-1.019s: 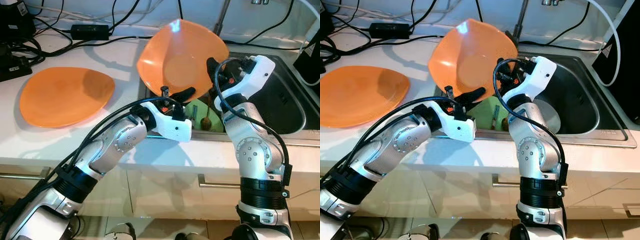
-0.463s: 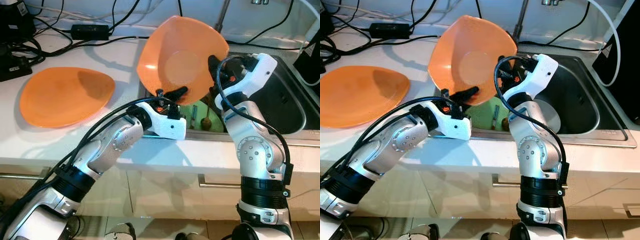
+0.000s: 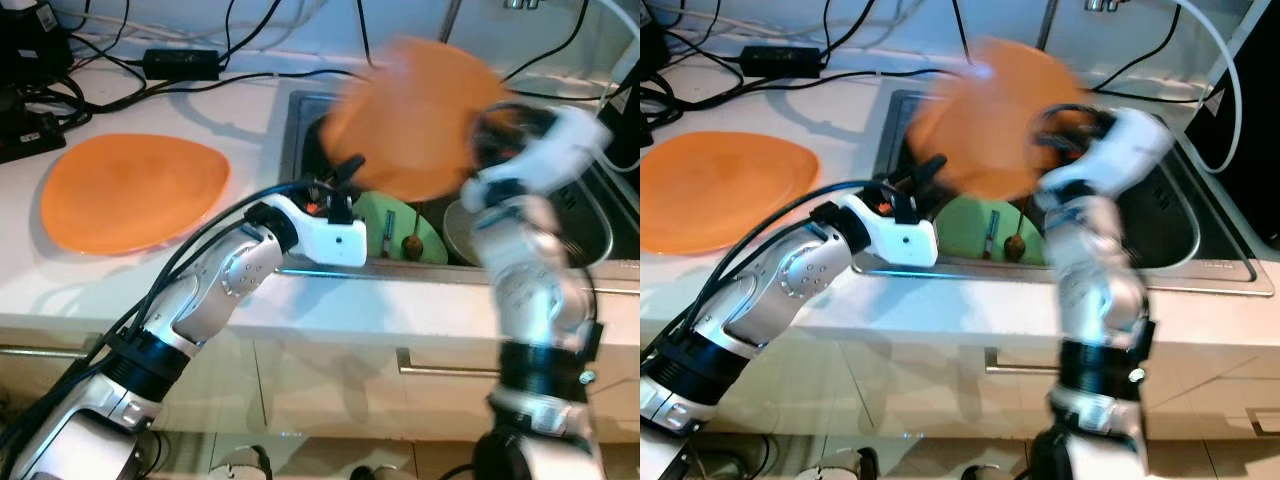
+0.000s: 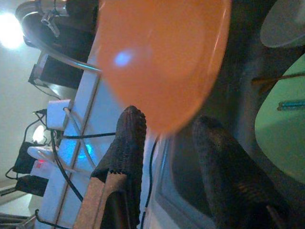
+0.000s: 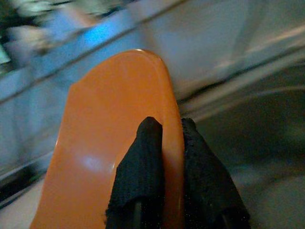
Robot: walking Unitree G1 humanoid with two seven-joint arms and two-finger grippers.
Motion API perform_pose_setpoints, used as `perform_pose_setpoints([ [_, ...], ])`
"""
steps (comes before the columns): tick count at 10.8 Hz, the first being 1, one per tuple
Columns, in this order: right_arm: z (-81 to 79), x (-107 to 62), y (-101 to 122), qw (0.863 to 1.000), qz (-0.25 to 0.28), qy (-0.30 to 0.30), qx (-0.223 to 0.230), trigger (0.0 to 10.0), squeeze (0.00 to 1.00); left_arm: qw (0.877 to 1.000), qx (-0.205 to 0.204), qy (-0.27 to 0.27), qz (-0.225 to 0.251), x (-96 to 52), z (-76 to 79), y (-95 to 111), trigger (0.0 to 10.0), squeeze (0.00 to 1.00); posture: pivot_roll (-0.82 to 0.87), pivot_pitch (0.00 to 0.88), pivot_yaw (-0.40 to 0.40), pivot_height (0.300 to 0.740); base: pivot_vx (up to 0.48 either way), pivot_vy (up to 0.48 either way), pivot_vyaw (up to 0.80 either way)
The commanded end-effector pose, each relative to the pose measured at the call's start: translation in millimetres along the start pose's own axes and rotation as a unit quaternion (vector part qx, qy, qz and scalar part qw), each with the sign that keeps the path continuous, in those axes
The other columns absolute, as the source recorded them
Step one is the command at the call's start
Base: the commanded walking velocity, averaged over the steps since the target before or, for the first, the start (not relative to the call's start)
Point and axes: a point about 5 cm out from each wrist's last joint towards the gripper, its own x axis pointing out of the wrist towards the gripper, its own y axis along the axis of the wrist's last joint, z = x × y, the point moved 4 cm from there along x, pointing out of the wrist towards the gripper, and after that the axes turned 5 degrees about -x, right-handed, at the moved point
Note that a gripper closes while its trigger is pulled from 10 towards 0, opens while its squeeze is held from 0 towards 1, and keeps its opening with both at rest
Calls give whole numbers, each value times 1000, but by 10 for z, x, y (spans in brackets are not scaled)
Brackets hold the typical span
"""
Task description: Kitchen organization
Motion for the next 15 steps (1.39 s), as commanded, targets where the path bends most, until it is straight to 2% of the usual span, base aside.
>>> perform_pose_setpoints([
  [1,161,51,167,998,32,-47,-14,0,0,1000,-19,9,8,-3,-11,54,10000,0,77,89,-77,740,0,0,0],
  [2,295,66,165,995,34,-85,-47,10000,0,998,-57,11,4,0,15,48,10000,0,79,90,-77,740,0,0,0],
  [3,318,66,154,994,33,-91,-56,10000,0,997,-81,18,2,1,11,44,10000,0,79,90,-77,740,0,0,0],
  [4,334,74,41,992,16,-84,-95,10000,0,976,-213,40,-28,30,14,-6,10000,0,83,95,-78,740,0,0,0],
  [5,338,80,-91,990,-5,-75,-123,10000,0,937,-343,28,-55,55,172,-31,10000,0,84,95,-77,740,0,0,0],
  [6,341,94,-121,988,-5,-76,-131,10000,0,921,-384,29,-53,60,216,-7,10000,0,84,95,-77,740,0,0,0],
  [7,319,130,-254,986,-25,-59,-152,10000,0,889,-453,22,-66,68,305,-5,10000,0,80,90,-76,740,0,0,0],
  [9,322,138,-447,982,-57,-41,-176,10000,0,883,-461,-16,-90,26,419,-20,10000,0,86,87,-78,740,0,0,0],
  [10,329,131,-502,982,-65,-43,-173,10000,0,878,-467,-34,-105,-7,497,-32,10000,0,88,85,-79,740,0,0,0],
  [12,305,112,-661,980,-89,-30,-175,10000,0,859,-493,-64,-126,-58,618,-3,10000,0,93,81,-83,740,0,0,0],
  [14,324,90,-752,980,-103,-32,-170,10000,0,845,-505,-81,-158,-107,685,-24,10000,0,96,77,-82,740,0,0,0],
  [15,318,90,-768,980,-104,-28,-167,10000,1000,842,-504,-92,-171,-139,726,-40,10000,0,97,76,-81,740,0,0,0],
])
